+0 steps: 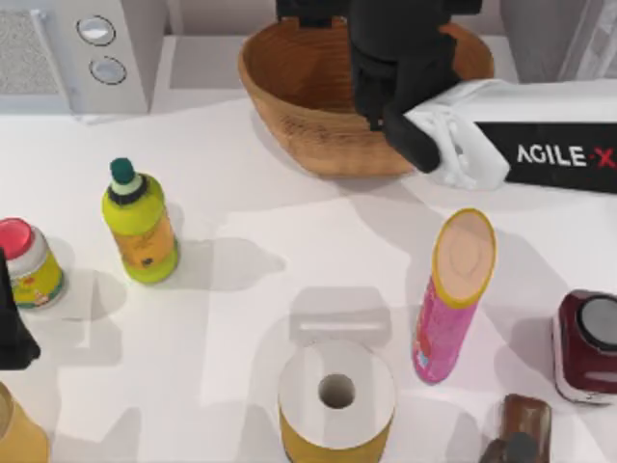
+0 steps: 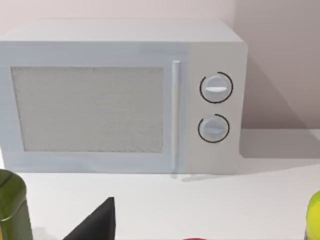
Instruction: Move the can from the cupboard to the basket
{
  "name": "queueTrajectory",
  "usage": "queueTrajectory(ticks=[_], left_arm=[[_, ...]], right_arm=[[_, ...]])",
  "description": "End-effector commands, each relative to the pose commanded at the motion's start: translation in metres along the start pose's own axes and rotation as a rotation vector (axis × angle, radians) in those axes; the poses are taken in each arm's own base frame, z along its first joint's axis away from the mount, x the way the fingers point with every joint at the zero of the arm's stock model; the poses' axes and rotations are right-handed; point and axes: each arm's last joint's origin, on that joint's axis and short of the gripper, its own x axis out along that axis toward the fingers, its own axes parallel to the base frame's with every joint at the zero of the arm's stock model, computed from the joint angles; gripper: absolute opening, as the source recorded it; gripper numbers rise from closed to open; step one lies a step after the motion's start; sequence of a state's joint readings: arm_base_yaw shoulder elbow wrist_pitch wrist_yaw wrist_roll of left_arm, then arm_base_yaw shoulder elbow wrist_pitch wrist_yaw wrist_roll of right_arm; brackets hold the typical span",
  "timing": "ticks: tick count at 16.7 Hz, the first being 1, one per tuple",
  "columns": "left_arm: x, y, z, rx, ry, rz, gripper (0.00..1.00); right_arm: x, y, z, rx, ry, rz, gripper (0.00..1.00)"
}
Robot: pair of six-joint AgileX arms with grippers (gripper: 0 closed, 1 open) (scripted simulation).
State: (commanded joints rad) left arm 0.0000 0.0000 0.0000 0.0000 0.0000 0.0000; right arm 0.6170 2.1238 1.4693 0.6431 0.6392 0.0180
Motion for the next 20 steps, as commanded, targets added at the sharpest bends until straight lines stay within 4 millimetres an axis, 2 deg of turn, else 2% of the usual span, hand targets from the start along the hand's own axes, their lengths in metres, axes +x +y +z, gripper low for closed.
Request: queueTrajectory(ticks=[7,20], left_arm=[[0.0000,0.0000,0.0000,0.000,0.000,0.000,1.00],[0.0000,0.0000,0.0000,0.000,0.000,0.000,1.00]], right_arm=[[0.0000,0.0000,0.0000,0.000,0.000,0.000,0.98],[0.0000,0.0000,0.0000,0.000,0.000,0.000,1.00]])
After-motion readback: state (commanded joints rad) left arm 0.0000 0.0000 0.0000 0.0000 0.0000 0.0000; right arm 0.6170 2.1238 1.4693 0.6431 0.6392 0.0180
